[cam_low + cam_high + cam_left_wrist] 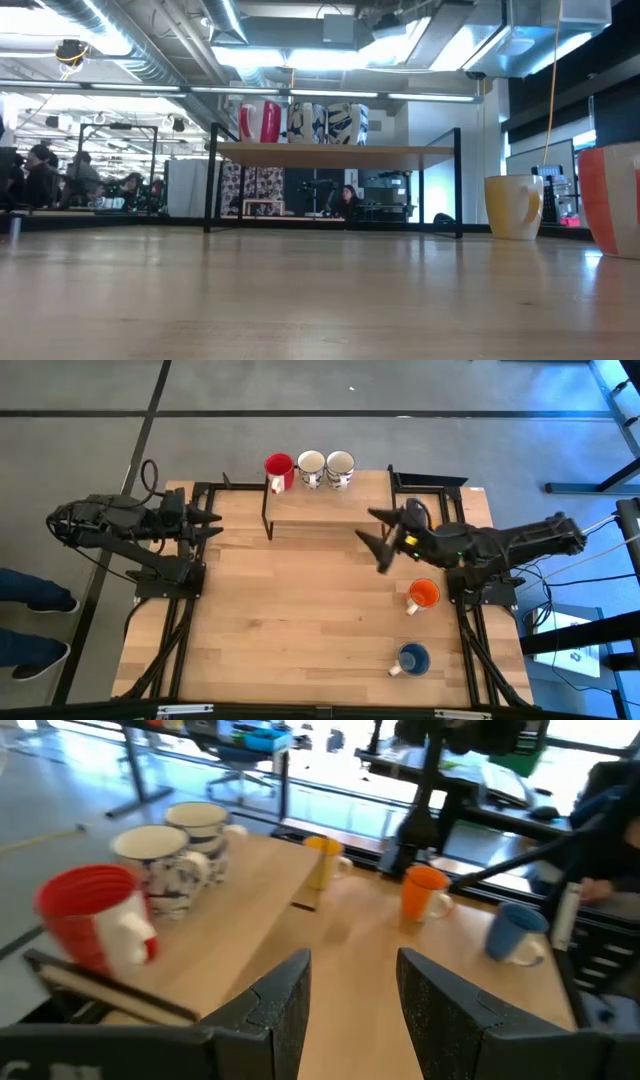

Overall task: Place coffee mugs
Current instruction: Put the orange cup on the shelf

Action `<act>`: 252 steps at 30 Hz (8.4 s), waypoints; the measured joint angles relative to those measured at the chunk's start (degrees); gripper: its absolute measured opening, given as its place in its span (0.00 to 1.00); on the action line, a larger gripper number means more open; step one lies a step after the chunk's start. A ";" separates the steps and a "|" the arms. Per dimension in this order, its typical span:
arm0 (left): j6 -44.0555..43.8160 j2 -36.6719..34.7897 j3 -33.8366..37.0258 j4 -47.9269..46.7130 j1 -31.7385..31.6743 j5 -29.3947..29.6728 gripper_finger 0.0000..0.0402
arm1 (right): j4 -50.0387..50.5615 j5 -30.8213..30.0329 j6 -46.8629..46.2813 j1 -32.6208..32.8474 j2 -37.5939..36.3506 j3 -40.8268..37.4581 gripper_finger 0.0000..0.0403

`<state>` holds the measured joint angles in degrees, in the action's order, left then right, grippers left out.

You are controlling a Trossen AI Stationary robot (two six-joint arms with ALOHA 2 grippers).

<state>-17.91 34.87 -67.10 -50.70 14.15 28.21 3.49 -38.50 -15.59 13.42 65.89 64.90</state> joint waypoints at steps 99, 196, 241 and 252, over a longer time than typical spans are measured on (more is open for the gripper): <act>-8.59 21.81 -0.01 9.11 1.70 -11.41 0.36 | 45.46 28.38 -16.72 0.57 11.83 -5.24 0.00; -2.93 22.16 0.01 2.38 7.23 -11.43 0.36 | 59.76 -12.49 -84.76 25.63 58.87 29.03 0.59; -1.92 21.18 0.01 2.30 7.23 -8.97 0.36 | 64.39 -20.21 -95.19 24.80 64.50 29.68 0.08; -2.78 7.41 -0.01 -1.03 7.26 -14.95 0.36 | 63.63 -21.62 -80.76 20.80 63.96 45.28 0.08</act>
<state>-20.70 42.28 -67.11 -51.73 21.41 13.26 67.12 -60.12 -96.34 34.22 129.85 110.18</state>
